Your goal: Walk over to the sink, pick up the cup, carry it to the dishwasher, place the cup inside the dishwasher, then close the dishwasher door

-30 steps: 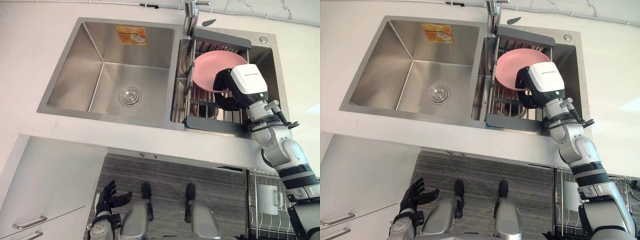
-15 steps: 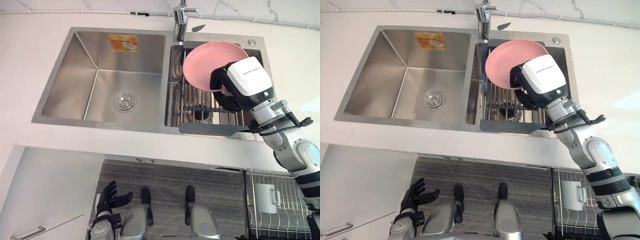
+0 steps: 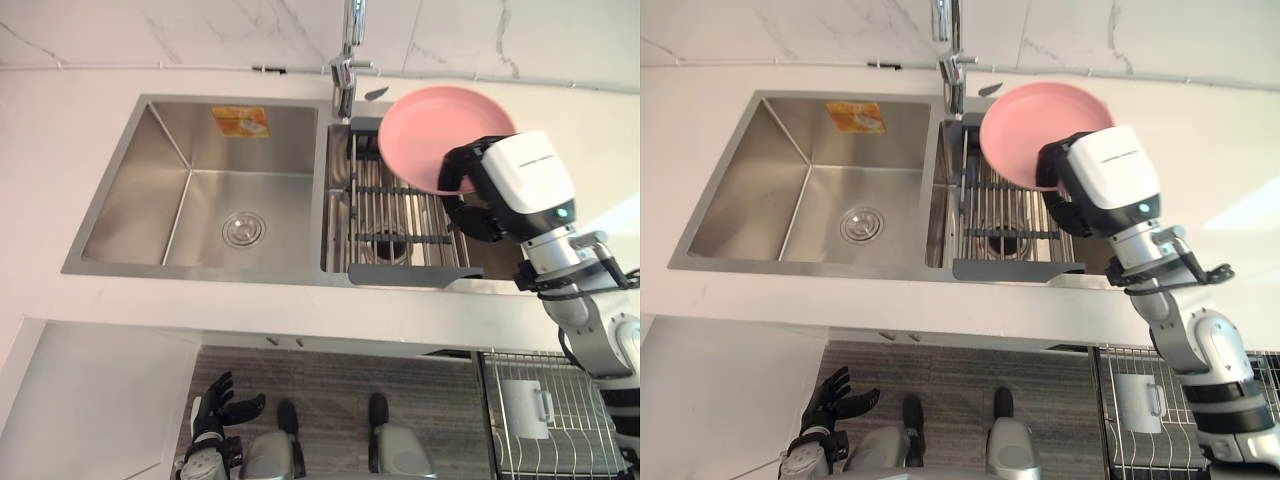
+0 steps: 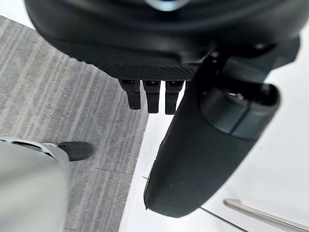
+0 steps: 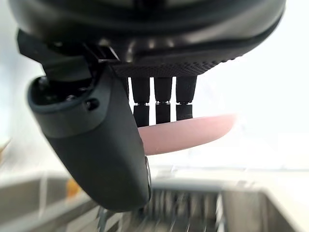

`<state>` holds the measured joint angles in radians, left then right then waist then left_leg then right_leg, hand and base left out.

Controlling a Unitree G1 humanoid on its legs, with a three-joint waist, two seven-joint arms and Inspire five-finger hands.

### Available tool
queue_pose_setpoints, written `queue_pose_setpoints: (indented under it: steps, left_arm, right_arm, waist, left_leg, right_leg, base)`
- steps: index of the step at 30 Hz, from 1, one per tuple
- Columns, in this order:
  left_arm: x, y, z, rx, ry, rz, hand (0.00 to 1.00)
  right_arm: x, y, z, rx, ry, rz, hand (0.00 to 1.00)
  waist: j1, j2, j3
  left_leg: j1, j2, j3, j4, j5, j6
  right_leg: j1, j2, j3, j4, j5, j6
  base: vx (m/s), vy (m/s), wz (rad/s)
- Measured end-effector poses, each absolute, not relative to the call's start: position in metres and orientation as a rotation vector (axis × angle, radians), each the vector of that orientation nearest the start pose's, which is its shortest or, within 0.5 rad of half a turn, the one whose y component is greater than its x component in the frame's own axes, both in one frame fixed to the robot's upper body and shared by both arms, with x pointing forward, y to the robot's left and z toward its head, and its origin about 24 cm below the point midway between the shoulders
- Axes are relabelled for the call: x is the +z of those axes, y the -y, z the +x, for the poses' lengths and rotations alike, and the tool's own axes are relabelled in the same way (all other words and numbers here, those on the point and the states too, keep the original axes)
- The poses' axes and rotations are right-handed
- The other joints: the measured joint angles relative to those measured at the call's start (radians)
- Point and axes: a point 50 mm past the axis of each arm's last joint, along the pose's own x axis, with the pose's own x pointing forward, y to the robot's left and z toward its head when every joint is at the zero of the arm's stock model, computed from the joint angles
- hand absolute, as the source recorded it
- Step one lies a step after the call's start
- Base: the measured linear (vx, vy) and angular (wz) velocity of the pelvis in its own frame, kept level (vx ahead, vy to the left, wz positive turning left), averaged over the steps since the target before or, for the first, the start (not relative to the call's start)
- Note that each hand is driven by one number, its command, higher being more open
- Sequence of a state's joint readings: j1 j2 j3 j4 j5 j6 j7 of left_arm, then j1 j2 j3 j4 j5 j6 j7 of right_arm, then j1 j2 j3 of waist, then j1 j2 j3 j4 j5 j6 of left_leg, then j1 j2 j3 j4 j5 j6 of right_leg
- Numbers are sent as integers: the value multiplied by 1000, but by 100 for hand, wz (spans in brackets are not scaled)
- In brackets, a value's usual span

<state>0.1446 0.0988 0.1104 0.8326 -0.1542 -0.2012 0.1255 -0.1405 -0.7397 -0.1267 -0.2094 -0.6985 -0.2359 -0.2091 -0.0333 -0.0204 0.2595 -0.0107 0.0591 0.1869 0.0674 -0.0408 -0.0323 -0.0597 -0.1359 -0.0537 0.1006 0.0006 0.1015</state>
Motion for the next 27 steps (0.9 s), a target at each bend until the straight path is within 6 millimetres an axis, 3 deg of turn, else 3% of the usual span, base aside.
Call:
queue_pose_setpoints:
  steps: [5,8,12,18,21,23,25,26,27]
  left_arm:
    - [-132,-217,120,379,-771,-23,90]
    - [-133,-217,118,372,-781,-10,90]
    - [-133,-217,120,369,-776,-11,90]
    - [-138,-213,109,373,-818,-19,90]
    - [-138,-215,108,397,-815,-33,90]
    - [-137,-220,107,422,-812,-37,90]
    - [-134,-228,110,447,-795,-32,90]
    - [-131,-235,116,469,-772,-31,90]
    - [-127,-243,121,493,-750,-25,90]
  right_arm:
    - [198,239,228,-321,753,-1265,30]
    - [188,238,218,-338,731,-1194,30]
    - [184,239,205,-366,715,-1153,30]
    - [187,235,202,-382,752,-1113,30]
    - [185,233,203,-386,748,-1089,30]
    - [183,231,204,-382,739,-1080,30]
    - [181,231,205,-385,723,-1077,30]
    - [181,231,205,-390,721,-1077,30]
    - [179,232,205,-390,706,-1078,30]
  waist:
    - [-16,-7,-25]
    - [-38,-7,-49]
    - [-42,-7,-50]
    - [-44,-7,-50]
    - [-33,-8,-49]
    - [-37,-10,-43]
    - [-35,-16,-34]
    - [-37,-10,-20]
    - [-38,-9,-16]
  left_leg:
    - [29,0,16,-17,-1,-2]
    - [29,1,15,-14,-1,-3]
    - [21,4,15,4,-6,-8]
    - [-65,28,17,192,-108,-13]
    - [-85,28,32,253,-160,-4]
    - [-88,35,97,301,-197,11]
    - [-97,55,159,339,-211,32]
    - [-99,75,195,338,-213,39]
    - [-95,89,219,330,-209,40]
  right_leg:
    - [13,3,20,-5,-1,1]
    - [15,4,20,-6,-1,1]
    - [22,4,20,-13,-12,3]
    - [-60,40,128,25,-1,5]
    - [-107,63,237,23,40,20]
    - [-137,74,300,20,76,32]
    - [-154,68,263,8,97,-1]
    - [-182,59,194,69,64,-61]
    - [-214,49,109,208,-3,-81]
  base:
    - [-22,-1,-12]
    - [-30,-8,-2]
    - [-48,-17,2]
    - [-52,7,-48]
    - [-47,100,-111]
    - [-108,154,-138]
    - [-133,80,-108]
    - [-157,51,-76]
    - [-166,58,-65]
